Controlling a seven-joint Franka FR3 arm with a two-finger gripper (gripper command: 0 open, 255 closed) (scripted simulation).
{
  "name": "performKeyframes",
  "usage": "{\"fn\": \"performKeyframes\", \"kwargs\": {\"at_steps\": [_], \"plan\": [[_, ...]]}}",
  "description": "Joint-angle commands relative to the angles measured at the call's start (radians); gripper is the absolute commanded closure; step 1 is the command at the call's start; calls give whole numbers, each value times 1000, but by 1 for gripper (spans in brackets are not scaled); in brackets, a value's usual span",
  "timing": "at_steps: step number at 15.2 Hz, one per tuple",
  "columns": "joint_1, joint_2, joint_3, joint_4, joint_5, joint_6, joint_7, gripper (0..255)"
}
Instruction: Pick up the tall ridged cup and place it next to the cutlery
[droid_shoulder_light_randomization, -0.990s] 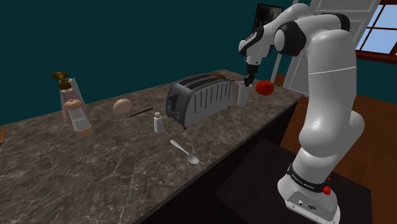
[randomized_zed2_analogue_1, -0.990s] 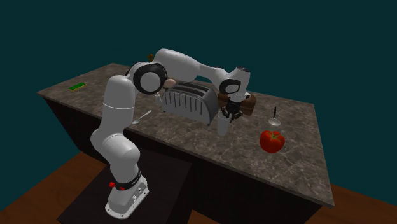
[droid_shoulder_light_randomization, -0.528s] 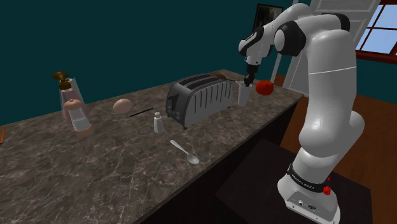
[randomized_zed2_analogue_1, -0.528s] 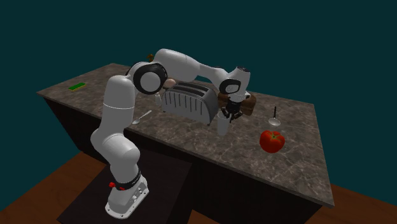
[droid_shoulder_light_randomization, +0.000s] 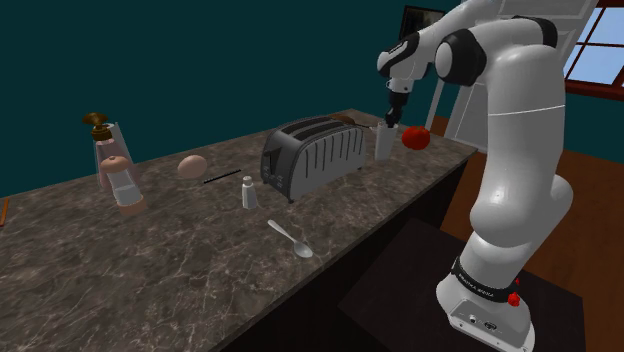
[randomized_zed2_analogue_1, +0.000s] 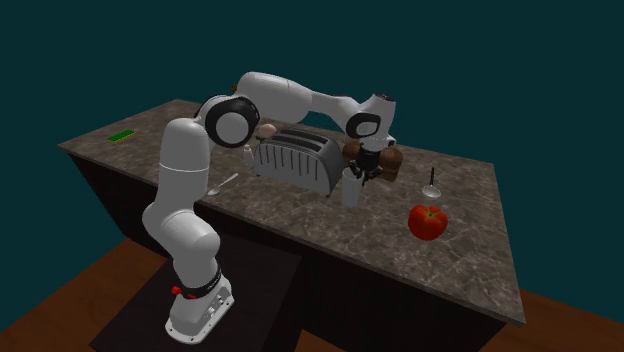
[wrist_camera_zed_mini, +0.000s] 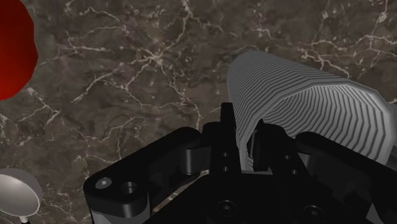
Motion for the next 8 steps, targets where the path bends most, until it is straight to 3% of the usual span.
{"fn": "performKeyframes", "kwargs": {"at_steps": [1,8], "plan": [[0,-7,-2,17,-5,-23,4,255],[-3,-26,-9,87,-19,-107,18,255]]}}
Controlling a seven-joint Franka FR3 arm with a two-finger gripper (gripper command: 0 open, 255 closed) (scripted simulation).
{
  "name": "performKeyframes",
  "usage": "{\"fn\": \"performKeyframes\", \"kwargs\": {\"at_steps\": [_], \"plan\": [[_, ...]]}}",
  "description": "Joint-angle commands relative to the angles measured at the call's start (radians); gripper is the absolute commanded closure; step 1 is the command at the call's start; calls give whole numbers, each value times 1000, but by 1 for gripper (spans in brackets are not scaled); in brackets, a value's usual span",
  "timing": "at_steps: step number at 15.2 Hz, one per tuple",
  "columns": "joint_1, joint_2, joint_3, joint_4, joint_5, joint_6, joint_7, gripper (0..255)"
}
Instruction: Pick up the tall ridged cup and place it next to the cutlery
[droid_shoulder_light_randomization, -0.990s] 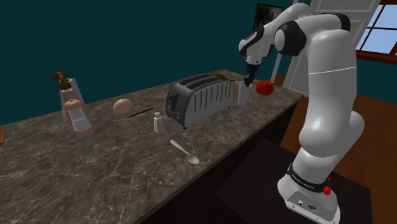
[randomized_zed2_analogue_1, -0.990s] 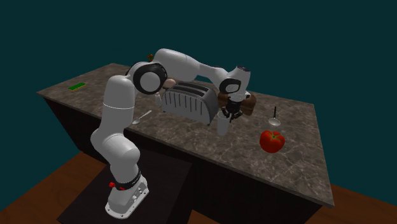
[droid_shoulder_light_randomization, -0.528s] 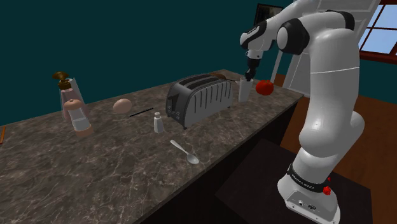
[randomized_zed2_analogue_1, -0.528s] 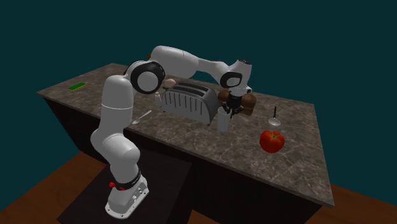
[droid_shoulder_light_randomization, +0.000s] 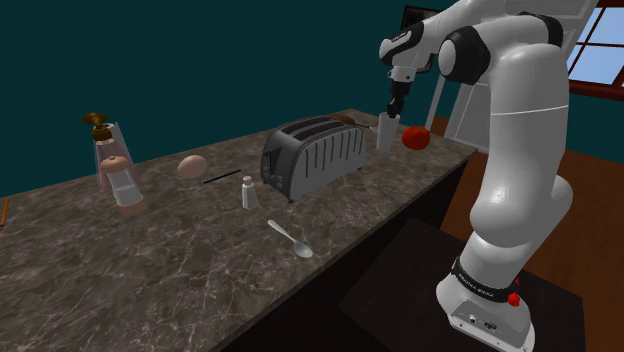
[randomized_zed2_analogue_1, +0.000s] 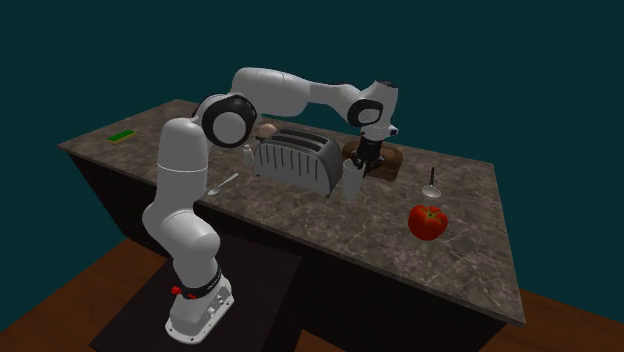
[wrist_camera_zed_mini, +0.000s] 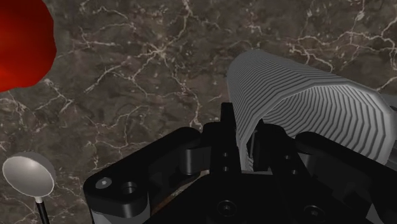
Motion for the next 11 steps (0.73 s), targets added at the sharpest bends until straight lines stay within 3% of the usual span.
{"fn": "performKeyframes", "kwargs": {"at_steps": [1,11], "plan": [[-3,-5,-2,24,-4,-28,2,255],[-16,-9,-8,154,-10,-160,16,255]]}}
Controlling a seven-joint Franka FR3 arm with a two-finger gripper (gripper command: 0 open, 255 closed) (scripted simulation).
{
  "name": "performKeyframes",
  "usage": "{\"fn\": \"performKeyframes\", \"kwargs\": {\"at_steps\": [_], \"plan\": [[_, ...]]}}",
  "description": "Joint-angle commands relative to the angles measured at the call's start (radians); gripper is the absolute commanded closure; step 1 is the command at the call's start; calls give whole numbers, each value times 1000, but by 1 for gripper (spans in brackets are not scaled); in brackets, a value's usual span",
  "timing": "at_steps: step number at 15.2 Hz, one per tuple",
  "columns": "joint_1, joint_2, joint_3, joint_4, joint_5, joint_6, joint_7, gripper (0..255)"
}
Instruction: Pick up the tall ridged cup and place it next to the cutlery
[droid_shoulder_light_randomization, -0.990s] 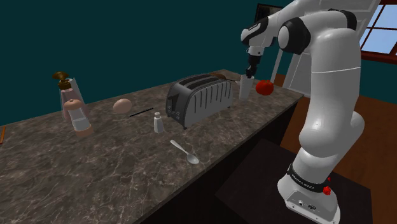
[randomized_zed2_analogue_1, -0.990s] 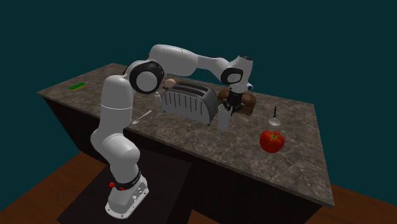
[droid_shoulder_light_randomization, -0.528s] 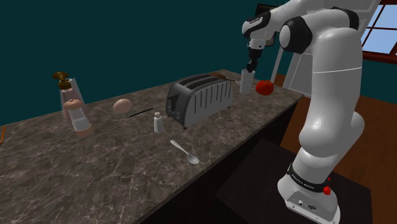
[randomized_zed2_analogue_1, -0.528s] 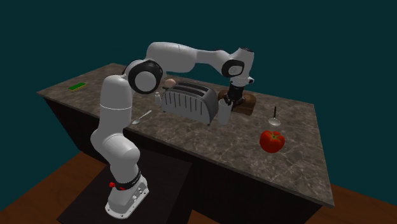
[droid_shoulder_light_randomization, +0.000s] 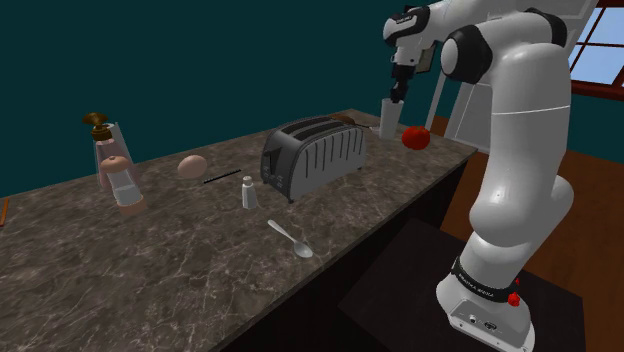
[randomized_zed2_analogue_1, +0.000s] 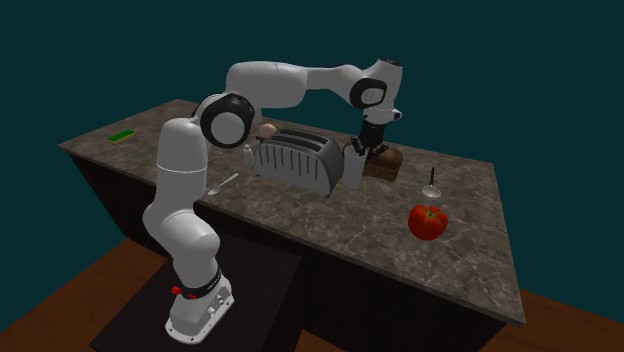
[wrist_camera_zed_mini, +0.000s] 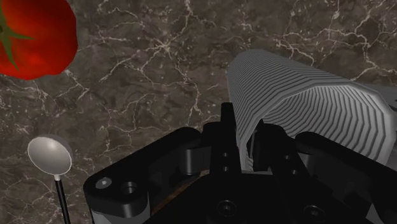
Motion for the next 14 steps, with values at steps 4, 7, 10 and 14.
{"fn": "performKeyframes", "kwargs": {"at_steps": [4,7,10,14], "plan": [[-13,9,-2,79,3,-71,4,255],[-22,17,-2,133,7,-116,6,255],[-34,30,-2,192,13,-163,8,255],[-55,53,-1,282,25,-231,11,255]]}}
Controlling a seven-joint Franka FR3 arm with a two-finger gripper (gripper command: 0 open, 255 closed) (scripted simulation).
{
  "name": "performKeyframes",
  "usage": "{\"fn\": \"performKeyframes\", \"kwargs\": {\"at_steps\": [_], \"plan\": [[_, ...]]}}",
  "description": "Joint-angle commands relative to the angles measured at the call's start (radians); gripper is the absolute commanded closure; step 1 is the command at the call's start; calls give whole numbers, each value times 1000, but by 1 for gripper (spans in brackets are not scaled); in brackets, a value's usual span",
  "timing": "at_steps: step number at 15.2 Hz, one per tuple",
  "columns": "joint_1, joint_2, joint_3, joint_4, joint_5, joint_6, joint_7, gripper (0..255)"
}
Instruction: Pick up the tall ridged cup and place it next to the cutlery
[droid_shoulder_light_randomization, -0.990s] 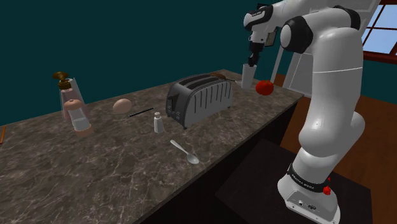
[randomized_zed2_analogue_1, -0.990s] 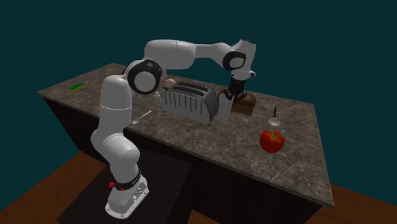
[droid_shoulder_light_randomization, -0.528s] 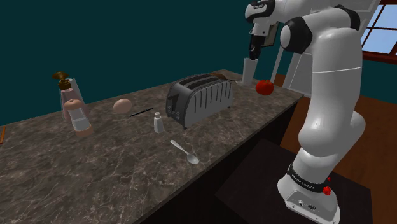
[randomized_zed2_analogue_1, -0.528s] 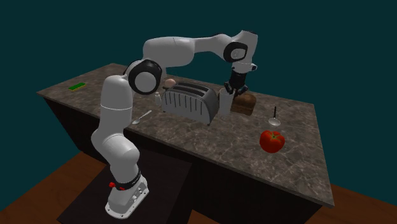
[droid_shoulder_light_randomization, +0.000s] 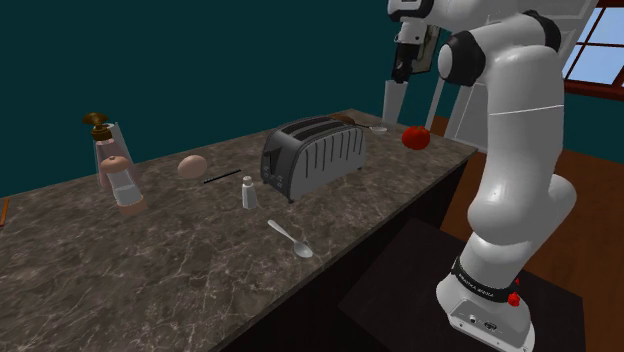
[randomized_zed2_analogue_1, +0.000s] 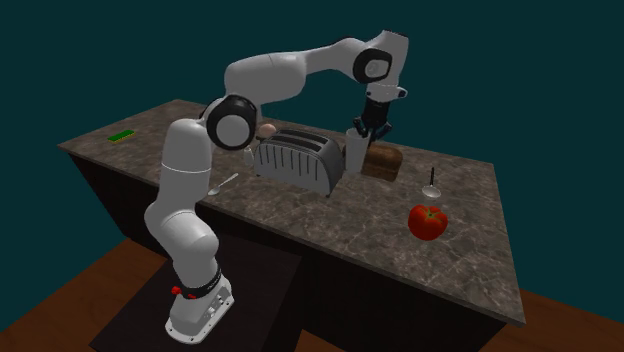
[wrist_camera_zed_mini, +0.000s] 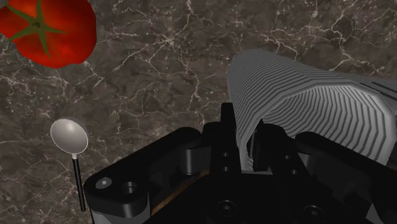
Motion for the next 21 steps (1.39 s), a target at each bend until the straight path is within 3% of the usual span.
{"fn": "performKeyframes", "kwargs": {"at_steps": [1,2,6,11,21], "plan": [[-13,14,1,52,8,-39,1,255],[-17,19,1,69,10,-51,2,255],[107,-124,10,-129,-58,25,90,255],[221,-266,48,-303,-125,86,220,255],[372,-446,171,-509,-193,153,486,255]]}}
